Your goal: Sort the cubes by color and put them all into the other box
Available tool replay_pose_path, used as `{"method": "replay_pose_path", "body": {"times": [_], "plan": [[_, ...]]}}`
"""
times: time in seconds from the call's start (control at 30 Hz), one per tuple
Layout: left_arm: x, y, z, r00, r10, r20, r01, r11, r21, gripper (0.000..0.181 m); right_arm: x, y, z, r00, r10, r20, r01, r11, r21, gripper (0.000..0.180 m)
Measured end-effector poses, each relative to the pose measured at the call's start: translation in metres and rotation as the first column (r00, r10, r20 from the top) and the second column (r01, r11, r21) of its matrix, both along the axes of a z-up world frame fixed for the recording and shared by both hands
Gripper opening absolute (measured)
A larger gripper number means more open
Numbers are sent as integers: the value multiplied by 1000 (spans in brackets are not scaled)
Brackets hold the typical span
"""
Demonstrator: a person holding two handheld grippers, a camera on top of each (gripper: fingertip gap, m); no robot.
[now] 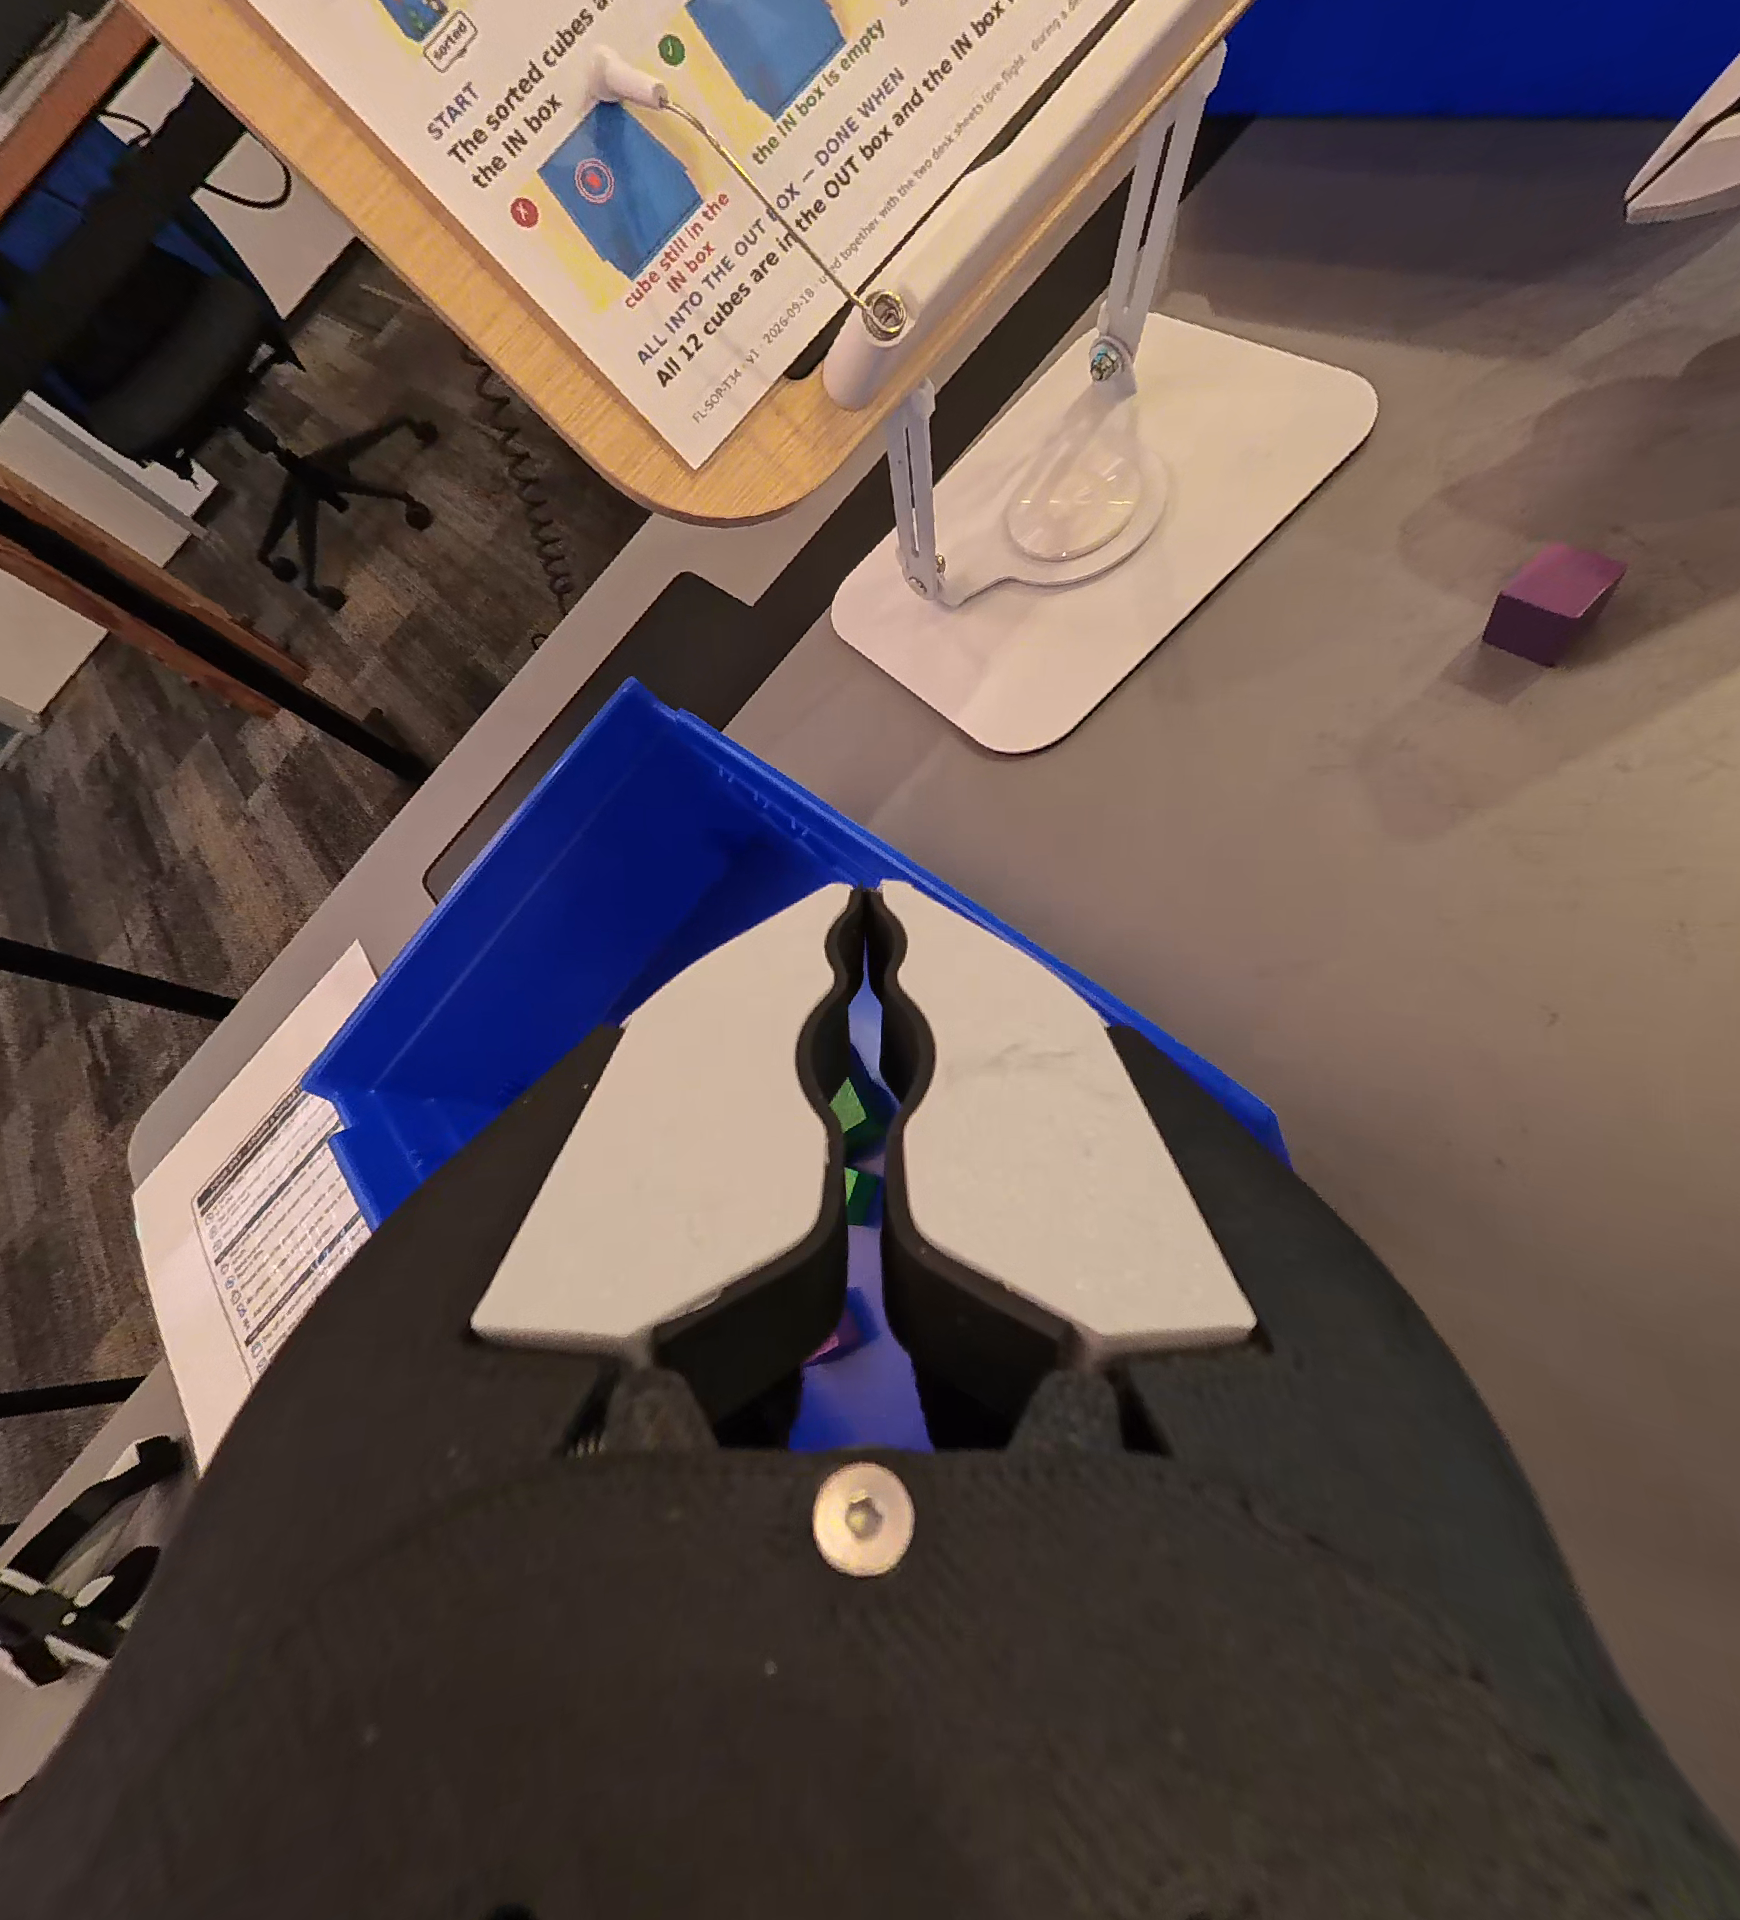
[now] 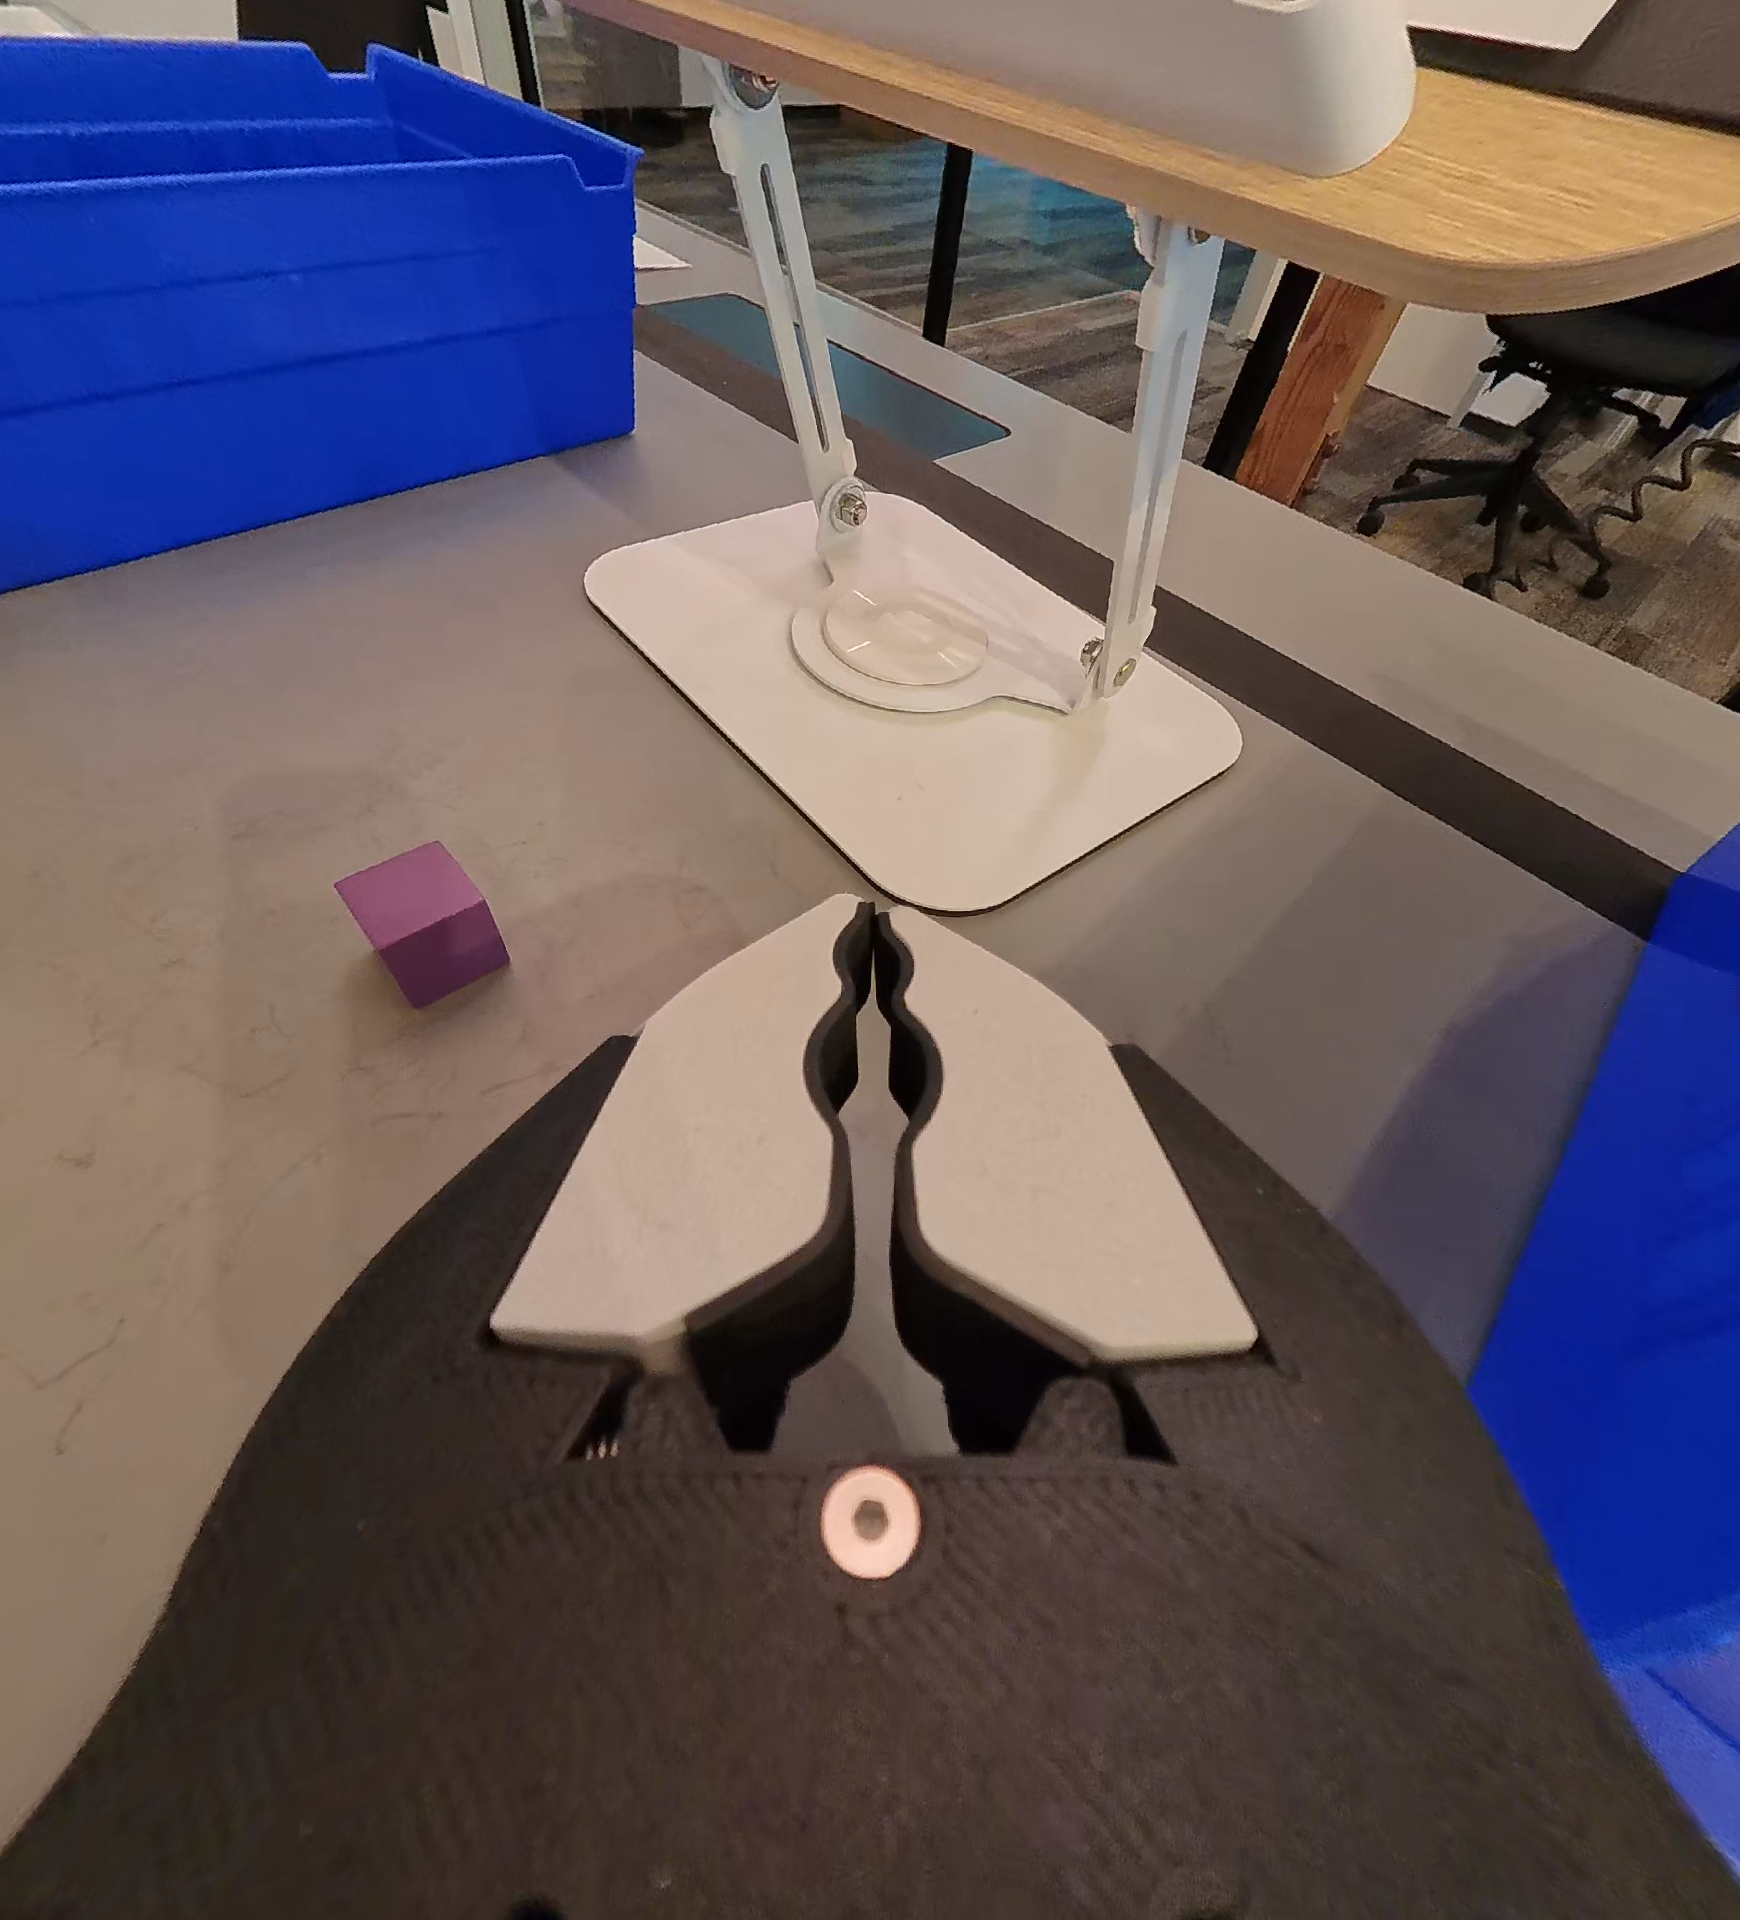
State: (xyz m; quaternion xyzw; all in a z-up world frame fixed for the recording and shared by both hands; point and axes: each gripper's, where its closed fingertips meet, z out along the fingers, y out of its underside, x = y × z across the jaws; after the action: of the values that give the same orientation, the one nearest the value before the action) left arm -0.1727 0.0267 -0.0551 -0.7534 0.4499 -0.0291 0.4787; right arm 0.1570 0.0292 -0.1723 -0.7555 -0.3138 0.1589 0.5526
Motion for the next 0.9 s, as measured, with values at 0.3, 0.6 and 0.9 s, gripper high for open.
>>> {"method": "replay_pose_path", "body": {"times": [0.3, 0.6, 0.9], "plan": [[-7, 2, -2, 1000, 24, 0, -24, 1000, -12, 0, 0, 0, 0, 1000, 1, -3, -1, 1000, -2, 0], [-55, 0, -14, 988, 147, -34, -150, 985, -89, 0, -1, -2, 2, 1000, 6, -15, -6, 1000, -4, 0], [-109, 4, -83, 937, 191, -292, -289, 895, -339, 12, -4, -3, 1, 1000, 19, -13, -19, 1000, -11, 0]]}}
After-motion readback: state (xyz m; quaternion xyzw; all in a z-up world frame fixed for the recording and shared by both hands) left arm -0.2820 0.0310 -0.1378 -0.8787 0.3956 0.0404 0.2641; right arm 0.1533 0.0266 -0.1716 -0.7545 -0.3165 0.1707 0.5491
